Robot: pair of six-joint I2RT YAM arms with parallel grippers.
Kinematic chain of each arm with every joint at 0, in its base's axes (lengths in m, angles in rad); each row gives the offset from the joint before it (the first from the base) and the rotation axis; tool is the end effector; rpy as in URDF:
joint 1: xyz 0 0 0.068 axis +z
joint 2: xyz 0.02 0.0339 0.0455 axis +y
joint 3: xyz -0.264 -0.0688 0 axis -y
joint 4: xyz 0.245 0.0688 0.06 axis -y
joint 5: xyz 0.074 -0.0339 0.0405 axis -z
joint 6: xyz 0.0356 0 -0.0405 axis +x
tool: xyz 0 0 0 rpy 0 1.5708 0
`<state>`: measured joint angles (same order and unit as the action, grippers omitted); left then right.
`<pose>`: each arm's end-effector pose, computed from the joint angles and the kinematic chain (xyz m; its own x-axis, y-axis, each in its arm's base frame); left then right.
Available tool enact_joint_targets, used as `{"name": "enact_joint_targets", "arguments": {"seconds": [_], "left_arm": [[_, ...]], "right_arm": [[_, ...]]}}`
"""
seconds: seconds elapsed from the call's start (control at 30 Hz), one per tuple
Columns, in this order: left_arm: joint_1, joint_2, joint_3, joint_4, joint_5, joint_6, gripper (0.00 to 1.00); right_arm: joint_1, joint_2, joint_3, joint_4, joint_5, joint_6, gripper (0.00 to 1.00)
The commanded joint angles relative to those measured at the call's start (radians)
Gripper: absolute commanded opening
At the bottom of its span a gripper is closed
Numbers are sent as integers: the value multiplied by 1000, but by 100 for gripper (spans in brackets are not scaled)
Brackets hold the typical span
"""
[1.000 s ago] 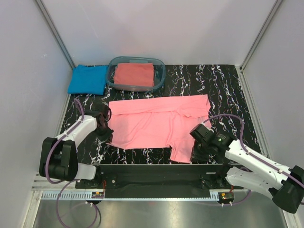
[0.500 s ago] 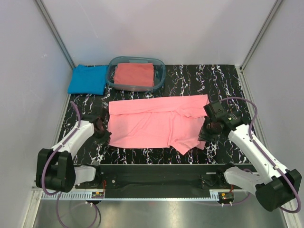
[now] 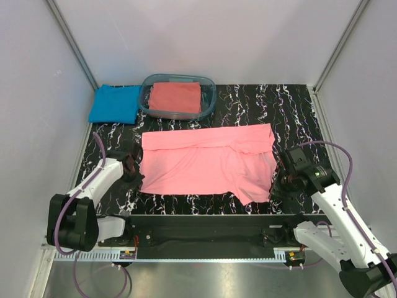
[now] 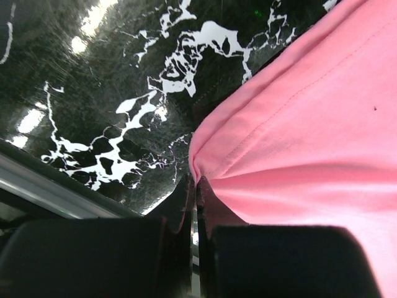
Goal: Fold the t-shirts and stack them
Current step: Fold the tshirt
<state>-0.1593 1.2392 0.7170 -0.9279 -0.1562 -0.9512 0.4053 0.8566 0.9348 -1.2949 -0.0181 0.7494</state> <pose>0.1880 -0.0246 0.1845 -0.6817 -0.7050 -0.1956 -0.7177 0.6963 -0.0083 0.1143 0.0497 0.2891 -0.9035 0.3535 -0.2423 0.2943 0.9228 0.2486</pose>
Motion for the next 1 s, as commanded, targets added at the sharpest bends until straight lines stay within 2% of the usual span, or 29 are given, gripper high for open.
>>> {"name": "enact_joint_targets", "arguments": {"seconds": [0.0, 0.2, 0.4, 0.67, 0.97], "left_arm": [[6, 14, 48, -14, -74, 45, 0], [6, 57, 148, -17, -120, 120, 0], [6, 101, 214, 43, -65, 189, 0], [6, 279, 381, 32, -65, 204, 0], [6, 442, 538, 17, -86, 218, 0]], "right_arm": [[-6, -25, -24, -63, 1, 19, 0], [-23, 56, 18, -6, 37, -24, 0], [-100, 215, 99, 101, 21, -133, 0], [-327, 481, 326, 164, -69, -312, 0], [-364, 734, 570, 189, -105, -375, 0]]}}
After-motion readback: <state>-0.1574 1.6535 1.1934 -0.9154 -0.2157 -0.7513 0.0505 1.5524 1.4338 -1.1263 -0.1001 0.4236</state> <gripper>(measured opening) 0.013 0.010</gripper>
